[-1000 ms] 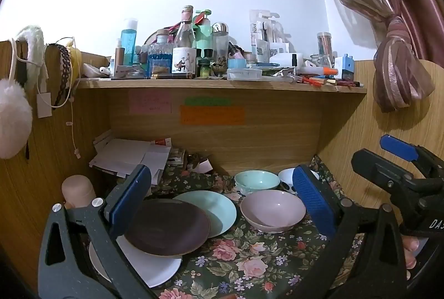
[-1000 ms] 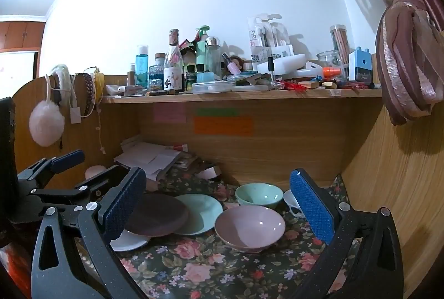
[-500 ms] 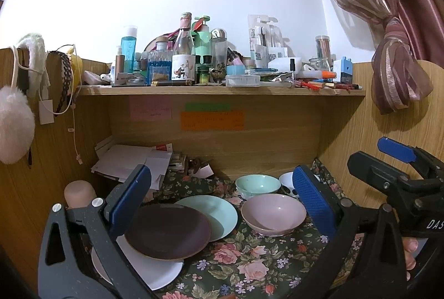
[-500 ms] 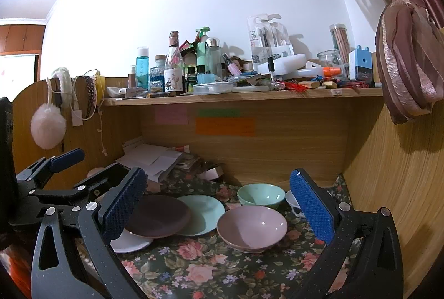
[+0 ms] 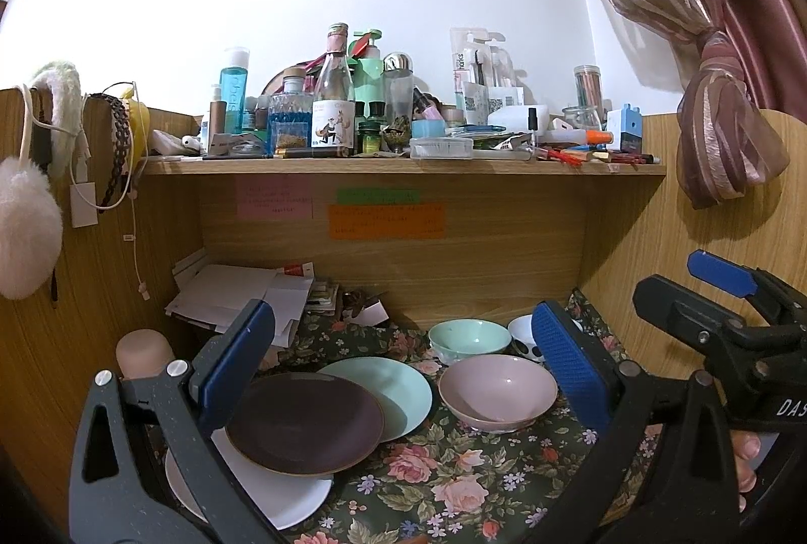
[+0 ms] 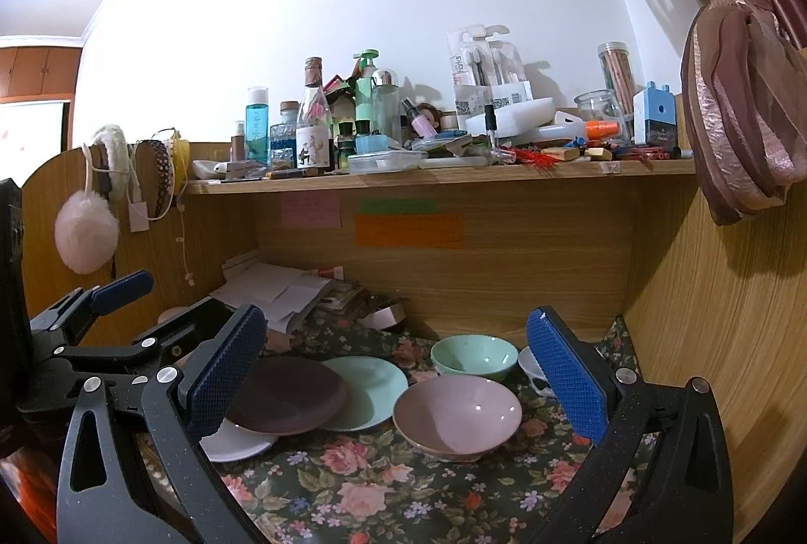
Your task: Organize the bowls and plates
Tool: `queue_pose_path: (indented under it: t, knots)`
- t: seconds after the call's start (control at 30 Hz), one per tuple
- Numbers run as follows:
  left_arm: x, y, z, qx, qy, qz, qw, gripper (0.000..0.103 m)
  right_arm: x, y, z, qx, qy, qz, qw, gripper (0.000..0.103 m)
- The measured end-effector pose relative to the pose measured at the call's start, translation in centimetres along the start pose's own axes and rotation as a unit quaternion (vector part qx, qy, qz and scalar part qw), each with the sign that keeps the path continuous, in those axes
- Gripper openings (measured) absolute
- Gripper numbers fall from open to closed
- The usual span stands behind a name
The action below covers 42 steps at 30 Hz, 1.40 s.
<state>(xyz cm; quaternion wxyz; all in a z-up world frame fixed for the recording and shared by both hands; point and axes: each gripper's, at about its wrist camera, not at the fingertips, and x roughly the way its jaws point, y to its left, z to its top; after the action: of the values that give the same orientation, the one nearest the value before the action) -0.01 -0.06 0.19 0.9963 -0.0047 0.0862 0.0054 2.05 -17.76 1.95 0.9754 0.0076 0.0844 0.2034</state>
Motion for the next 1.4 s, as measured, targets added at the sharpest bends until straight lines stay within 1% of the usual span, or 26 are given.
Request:
queue_pose_path:
  t: [0.33,1.23,1.4]
  knots:
    - [0.0,0.0,0.0,-0.001,0.000,0.000,1.0000,0.103,0.3,-0.4,0.2,0.010,0.005,0.002,1.000,0.103]
    - [0.8,-0.1,0.2,-0.007,0.004,-0.003,1.0000,0.103,0.5,-0.5,0.1,0.011,0.005,0.002,1.000,0.103]
    - [1.0,-0.1,0.1,-0.008,0.005,-0.003,0.9999,0.103,1.1,-0.3,-0.2,0.011,0.008,0.002,1.000,0.103]
